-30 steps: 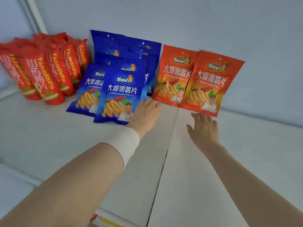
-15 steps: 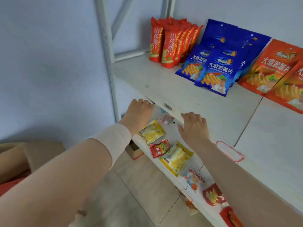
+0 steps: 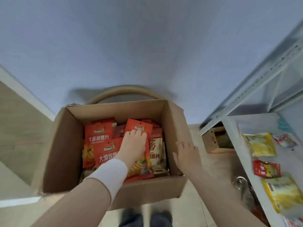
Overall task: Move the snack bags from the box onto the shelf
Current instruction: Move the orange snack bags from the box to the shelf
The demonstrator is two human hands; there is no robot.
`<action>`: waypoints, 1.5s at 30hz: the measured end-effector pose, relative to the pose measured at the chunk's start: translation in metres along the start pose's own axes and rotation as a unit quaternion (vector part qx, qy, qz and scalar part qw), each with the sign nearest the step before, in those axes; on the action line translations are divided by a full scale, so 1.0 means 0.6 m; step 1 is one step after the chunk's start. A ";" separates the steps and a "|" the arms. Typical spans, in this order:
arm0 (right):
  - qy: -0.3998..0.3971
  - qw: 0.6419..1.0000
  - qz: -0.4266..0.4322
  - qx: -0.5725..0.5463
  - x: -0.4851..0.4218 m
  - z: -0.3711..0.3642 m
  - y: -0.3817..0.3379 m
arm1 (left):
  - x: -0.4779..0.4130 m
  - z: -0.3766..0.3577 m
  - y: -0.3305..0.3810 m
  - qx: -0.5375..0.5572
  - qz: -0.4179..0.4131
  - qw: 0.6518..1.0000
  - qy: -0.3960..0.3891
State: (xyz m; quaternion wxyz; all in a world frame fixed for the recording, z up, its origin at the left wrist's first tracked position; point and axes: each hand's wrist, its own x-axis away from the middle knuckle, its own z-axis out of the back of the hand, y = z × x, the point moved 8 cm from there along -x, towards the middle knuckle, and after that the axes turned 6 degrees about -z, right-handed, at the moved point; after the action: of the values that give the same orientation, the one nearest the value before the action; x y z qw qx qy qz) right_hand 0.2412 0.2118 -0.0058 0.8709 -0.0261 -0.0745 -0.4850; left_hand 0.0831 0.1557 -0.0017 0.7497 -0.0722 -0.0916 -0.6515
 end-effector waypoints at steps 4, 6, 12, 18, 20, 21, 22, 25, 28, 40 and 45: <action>-0.100 0.994 0.035 0.000 -0.025 -0.089 -0.117 | 0.061 -0.113 -0.136 0.085 0.114 0.988 -0.063; -0.162 0.986 0.026 -0.008 -0.032 -0.141 -0.145 | 0.086 -0.168 -0.179 0.120 0.165 0.974 -0.100; -0.287 0.955 -0.020 -0.071 -0.066 -0.300 -0.189 | 0.115 -0.325 -0.268 0.244 0.305 0.903 -0.179; -0.350 0.905 -0.194 -0.144 -0.105 -0.410 -0.183 | 0.123 -0.482 -0.320 0.461 0.506 0.720 -0.112; -0.350 0.887 -0.254 -0.164 -0.111 -0.417 -0.183 | 0.122 -0.518 -0.317 0.505 0.531 0.674 -0.091; -0.341 0.880 -0.280 -0.177 -0.115 -0.419 -0.181 | 0.123 -0.529 -0.316 0.513 0.544 0.658 -0.085; -0.334 0.875 -0.298 -0.186 -0.118 -0.421 -0.180 | 0.125 -0.537 -0.316 0.514 0.560 0.645 -0.078; -0.313 0.865 -0.332 -0.210 -0.121 -0.431 -0.177 | 0.130 -0.546 -0.323 0.509 0.589 0.625 -0.055; -0.301 0.849 -0.332 -0.280 -0.116 -0.444 -0.180 | 0.126 -0.546 -0.330 0.554 0.563 0.612 -0.034; -0.399 0.751 -0.271 -0.450 -0.087 -0.416 -0.199 | 0.101 -0.476 -0.322 0.673 0.459 0.579 -0.030; -0.298 0.770 -0.253 -0.505 -0.094 -0.305 -0.165 | 0.079 -0.379 -0.339 0.671 0.432 0.602 0.022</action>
State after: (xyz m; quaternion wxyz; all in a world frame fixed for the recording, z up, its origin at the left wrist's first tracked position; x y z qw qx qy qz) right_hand 0.1469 0.1854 -0.1982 0.5122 -0.5852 -0.0786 -0.6237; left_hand -0.1022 0.0295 -0.2142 0.7830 0.4346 -0.4449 -0.0082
